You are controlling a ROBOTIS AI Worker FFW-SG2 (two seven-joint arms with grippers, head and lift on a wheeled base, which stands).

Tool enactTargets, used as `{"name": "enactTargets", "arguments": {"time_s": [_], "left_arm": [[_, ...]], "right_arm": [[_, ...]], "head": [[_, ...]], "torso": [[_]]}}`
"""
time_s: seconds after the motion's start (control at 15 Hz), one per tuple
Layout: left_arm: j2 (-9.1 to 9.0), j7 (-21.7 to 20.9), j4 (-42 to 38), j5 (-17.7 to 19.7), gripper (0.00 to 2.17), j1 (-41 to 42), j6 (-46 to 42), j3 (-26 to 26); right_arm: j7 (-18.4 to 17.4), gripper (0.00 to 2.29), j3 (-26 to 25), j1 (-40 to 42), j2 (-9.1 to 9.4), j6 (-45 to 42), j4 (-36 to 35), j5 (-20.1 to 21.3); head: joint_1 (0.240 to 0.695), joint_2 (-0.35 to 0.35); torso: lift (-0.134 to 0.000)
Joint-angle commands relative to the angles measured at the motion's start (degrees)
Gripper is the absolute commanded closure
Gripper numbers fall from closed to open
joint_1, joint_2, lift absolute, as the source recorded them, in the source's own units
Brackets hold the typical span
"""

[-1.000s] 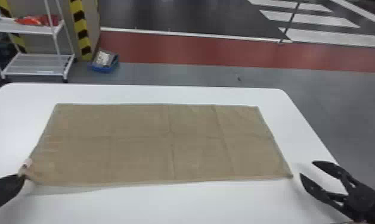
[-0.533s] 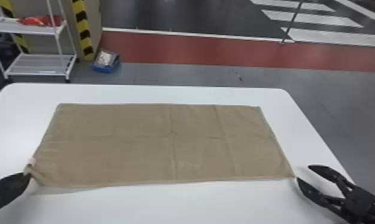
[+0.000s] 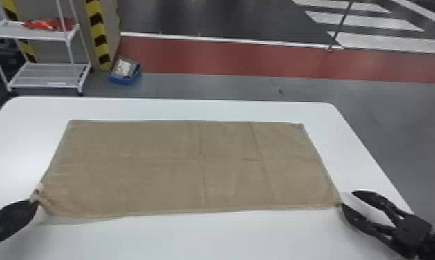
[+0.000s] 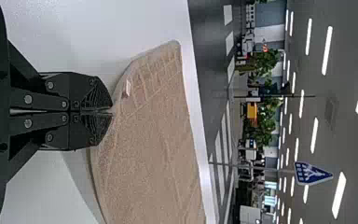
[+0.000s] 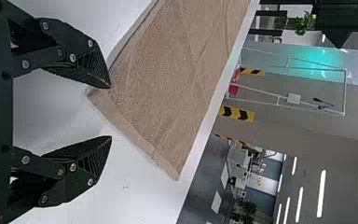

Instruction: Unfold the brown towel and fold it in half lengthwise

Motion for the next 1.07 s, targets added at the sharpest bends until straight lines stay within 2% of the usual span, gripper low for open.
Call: {"name": "enactTargets", "arguments": {"time_s": [0.0,0.07,0.13,0.27,0.33,0.47,0.6,0.8,1.0], "left_arm": [[0.00,-0.09,-0.02,0.00,1.35,0.00,0.02,0.01],[0.00,-0.09,-0.02,0.00,1.35,0.00,0.02,0.01],[0.00,-0.09,-0.11,0.00,1.35,0.00,0.02,-0.07],[-0.08,-0.17,-0.55,0.00,1.35,0.26,0.37,0.28],[-0.08,-0.09,-0.81,0.00,1.35,0.35,0.37,0.37],[-0.17,0.35,-3.10,0.00,1.35,1.06,1.77,0.63],[-0.87,1.67,-9.34,-0.26,1.35,2.46,8.28,1.16],[-2.90,2.20,-22.96,-0.53,1.35,5.54,20.93,4.14],[-3.60,3.52,-31.14,-0.44,1.35,6.42,31.66,6.34]], "right_arm": [[-0.21,0.59,0.92,-0.16,0.09,0.29,0.08,0.62],[-0.39,0.60,1.36,-0.25,0.09,0.29,0.08,1.06],[-0.56,0.77,1.63,-0.60,0.09,0.82,0.08,2.47],[-0.65,0.89,1.71,-0.69,0.09,1.00,-0.01,2.73],[-0.56,1.07,1.71,-0.78,0.00,1.00,-0.10,2.64],[-0.21,1.12,1.54,-0.60,0.00,1.00,-1.24,2.47],[0.58,1.12,0.83,0.80,0.18,2.76,-4.93,0.88],[2.51,1.12,-1.27,1.86,0.26,10.67,-12.14,0.97],[4.45,1.12,-4.53,2.91,0.26,16.64,-18.29,0.18]], "head": [[0.695,-0.152],[0.695,-0.148],[0.695,-0.146],[0.695,-0.138],[0.695,-0.136],[0.695,-0.131],[0.695,-0.129],[0.695,-0.136],[0.695,-0.149]], "torso": [[-0.125],[-0.125],[-0.125],[-0.125],[-0.125],[-0.125],[-0.125],[-0.125],[-0.125]]}}
